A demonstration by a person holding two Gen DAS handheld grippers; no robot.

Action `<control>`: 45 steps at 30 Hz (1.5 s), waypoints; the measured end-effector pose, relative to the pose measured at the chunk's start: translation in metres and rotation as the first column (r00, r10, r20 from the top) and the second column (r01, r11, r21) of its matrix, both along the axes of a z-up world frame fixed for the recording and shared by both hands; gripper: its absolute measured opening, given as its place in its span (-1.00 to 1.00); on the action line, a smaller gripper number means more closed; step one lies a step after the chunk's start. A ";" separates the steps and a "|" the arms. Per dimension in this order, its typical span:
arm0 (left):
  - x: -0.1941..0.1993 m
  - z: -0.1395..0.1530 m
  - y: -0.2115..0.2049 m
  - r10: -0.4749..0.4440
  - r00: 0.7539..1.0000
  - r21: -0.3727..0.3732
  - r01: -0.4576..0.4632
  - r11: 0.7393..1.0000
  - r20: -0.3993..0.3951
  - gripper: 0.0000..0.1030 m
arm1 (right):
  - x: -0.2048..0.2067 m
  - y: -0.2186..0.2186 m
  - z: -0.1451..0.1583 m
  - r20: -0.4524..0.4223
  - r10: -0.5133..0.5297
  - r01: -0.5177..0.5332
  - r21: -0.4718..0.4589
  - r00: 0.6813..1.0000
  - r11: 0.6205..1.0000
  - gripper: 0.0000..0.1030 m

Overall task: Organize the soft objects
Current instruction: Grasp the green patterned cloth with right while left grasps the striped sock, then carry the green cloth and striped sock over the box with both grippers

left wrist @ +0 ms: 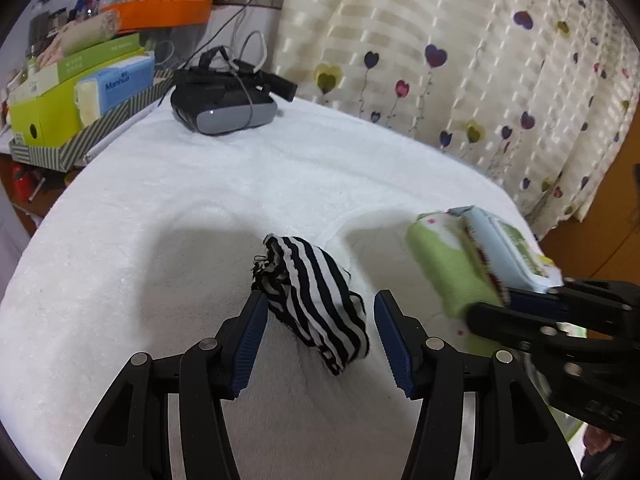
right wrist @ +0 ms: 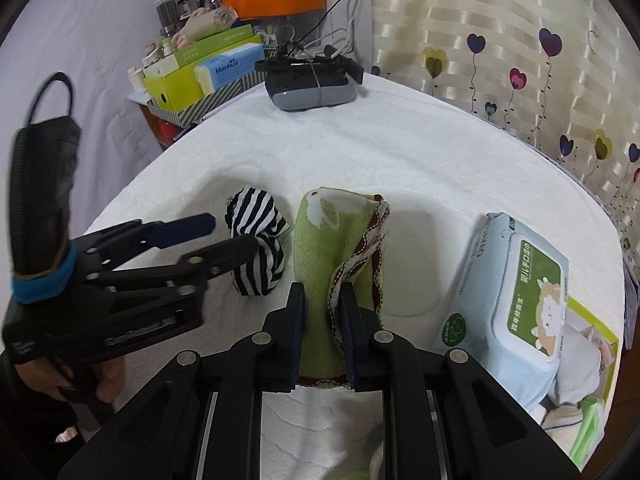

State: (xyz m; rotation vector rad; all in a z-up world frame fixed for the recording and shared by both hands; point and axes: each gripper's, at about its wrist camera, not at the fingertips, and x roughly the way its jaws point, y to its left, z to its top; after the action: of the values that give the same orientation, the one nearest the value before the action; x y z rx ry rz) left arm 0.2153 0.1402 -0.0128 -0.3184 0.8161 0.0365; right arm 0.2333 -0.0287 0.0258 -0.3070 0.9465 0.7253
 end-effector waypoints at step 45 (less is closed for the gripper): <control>-0.104 0.086 -0.081 -0.131 0.962 0.098 0.111 0.989 0.240 -0.72 | -0.083 -0.074 0.056 0.156 -0.112 0.073 0.240 0.981 0.968 -0.66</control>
State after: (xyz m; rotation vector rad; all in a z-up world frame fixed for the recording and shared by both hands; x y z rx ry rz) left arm 0.1115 0.0593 0.0730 -0.1881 0.5848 -0.0819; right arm 0.1499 -0.1032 0.0823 -0.1134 0.7016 0.7050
